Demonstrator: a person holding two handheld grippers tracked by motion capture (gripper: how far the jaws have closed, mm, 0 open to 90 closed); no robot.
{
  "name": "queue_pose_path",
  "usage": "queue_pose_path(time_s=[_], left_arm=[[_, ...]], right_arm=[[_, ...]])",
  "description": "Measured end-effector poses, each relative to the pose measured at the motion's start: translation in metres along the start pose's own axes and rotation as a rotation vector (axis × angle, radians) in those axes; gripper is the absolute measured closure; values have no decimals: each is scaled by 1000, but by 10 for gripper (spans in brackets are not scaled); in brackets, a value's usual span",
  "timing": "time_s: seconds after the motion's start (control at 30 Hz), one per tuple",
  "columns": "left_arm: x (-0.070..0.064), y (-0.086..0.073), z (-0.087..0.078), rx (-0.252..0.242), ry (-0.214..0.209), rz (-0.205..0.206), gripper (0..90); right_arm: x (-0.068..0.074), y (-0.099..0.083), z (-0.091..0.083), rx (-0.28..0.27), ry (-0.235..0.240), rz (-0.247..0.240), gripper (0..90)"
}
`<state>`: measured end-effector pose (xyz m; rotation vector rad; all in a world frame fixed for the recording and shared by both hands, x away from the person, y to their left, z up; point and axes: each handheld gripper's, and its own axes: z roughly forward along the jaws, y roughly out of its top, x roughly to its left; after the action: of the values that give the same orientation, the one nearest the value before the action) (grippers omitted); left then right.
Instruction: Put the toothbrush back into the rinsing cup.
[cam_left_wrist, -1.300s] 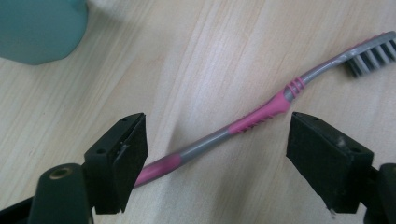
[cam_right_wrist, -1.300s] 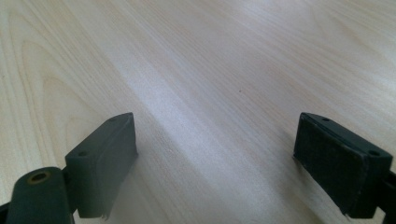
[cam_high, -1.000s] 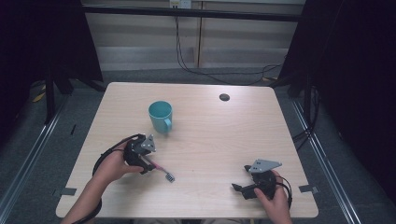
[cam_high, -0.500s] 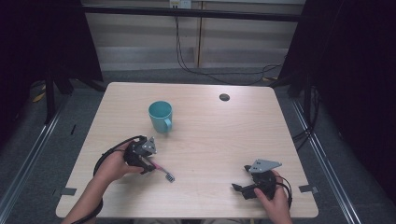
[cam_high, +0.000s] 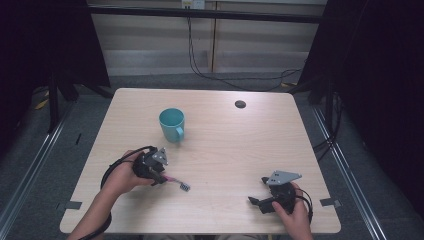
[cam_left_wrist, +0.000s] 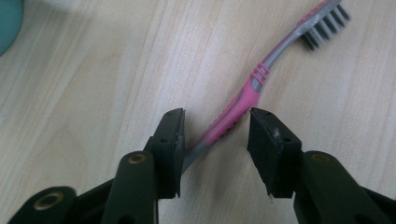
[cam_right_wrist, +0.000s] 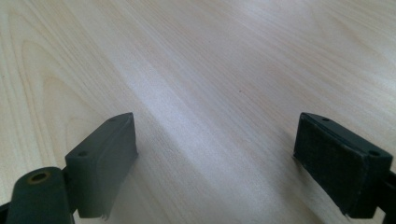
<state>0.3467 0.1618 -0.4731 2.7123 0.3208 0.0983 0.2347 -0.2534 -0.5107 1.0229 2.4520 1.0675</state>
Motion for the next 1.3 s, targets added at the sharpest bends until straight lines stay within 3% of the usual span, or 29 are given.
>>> queue_pose_path(time_s=[0.23,0.5,0.67,0.7,1.03,1.17,1.2,1.3], left_arm=[[1,2,0,14,-31,15,640],[1,4,0,22,-88,38,825],[0,6,0,43,-93,25,830],[0,5,1,26,-109,-6,831],[2,6,-16,-85,-115,-124,832],[3,6,-18,-103,-112,-129,833],[1,6,-19,-133,-114,-160,833],[1,7,-20,-149,-112,-166,833]], right_arm=[[0,0,0,0,0,0,125],[0,0,0,0,0,0,125],[0,0,0,0,0,0,125],[0,0,0,0,0,-1,125],[0,0,0,0,1,-1,125],[0,0,0,-1,1,-1,125],[0,0,0,-1,2,-2,126],[0,0,0,-1,2,-2,126]])
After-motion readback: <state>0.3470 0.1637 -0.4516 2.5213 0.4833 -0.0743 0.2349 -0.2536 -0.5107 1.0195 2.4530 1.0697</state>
